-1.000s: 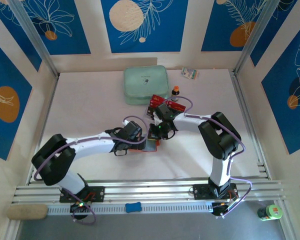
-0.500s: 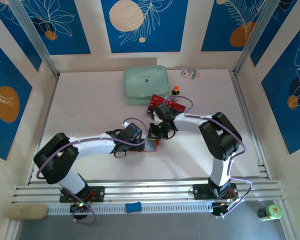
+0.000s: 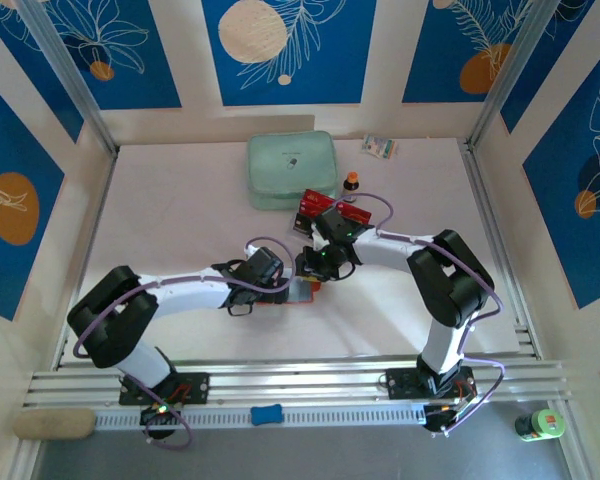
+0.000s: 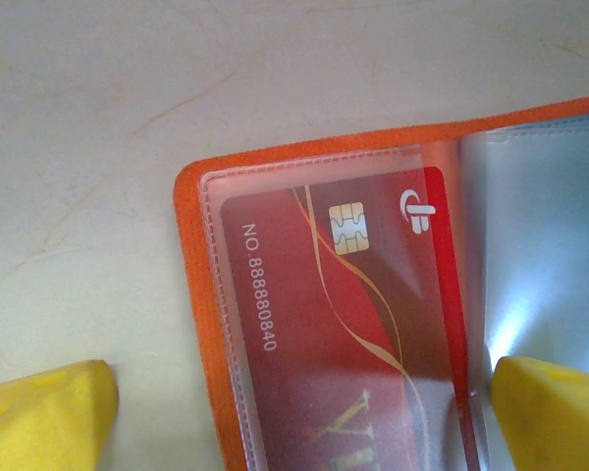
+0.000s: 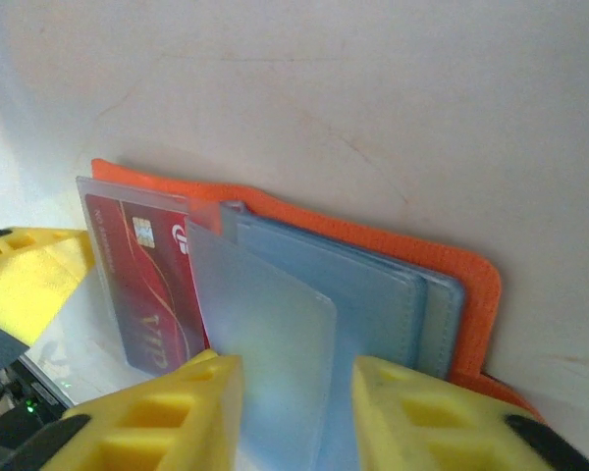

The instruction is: Put the credit cards into the card holder

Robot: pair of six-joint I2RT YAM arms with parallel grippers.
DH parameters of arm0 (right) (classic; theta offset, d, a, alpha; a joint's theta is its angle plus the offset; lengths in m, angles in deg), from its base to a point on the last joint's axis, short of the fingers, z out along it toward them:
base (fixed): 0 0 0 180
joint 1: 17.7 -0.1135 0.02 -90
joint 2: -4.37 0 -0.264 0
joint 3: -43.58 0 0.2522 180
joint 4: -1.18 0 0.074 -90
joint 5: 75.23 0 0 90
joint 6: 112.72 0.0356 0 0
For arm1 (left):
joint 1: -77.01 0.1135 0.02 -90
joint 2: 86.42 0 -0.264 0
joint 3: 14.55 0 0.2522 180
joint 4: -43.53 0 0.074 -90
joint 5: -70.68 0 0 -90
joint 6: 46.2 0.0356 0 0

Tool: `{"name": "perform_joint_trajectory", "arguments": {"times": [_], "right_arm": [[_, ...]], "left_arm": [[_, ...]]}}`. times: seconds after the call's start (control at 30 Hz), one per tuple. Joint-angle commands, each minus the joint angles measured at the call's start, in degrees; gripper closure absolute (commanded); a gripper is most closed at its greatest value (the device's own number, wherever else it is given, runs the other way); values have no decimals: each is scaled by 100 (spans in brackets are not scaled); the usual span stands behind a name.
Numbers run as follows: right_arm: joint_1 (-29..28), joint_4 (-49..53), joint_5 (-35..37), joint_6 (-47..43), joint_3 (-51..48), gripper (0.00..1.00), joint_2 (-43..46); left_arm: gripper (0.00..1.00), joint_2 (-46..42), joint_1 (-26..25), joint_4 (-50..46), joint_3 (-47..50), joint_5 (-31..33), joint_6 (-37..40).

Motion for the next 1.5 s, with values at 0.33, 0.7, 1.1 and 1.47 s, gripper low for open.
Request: {"name": "perform_joint_trajectory", "arguments": {"times": [0.33, 0.7, 1.1, 1.47], "right_arm": [[-3, -190, -416, 63, 82, 64, -288], [-103, 89, -620, 88, 388, 57, -8], [-589, 172, -416, 590, 847, 34, -154], [-968, 172, -196, 888, 1643, 32, -1079]], "left_arm": [[3, -44, -42, -46, 152, 46, -100], [1, -791, -27, -241, -6, 78, -57], [0, -2154, 465, -560, 424, 173, -75], [0, -2928, 967, -949, 700, -57, 68]]}}
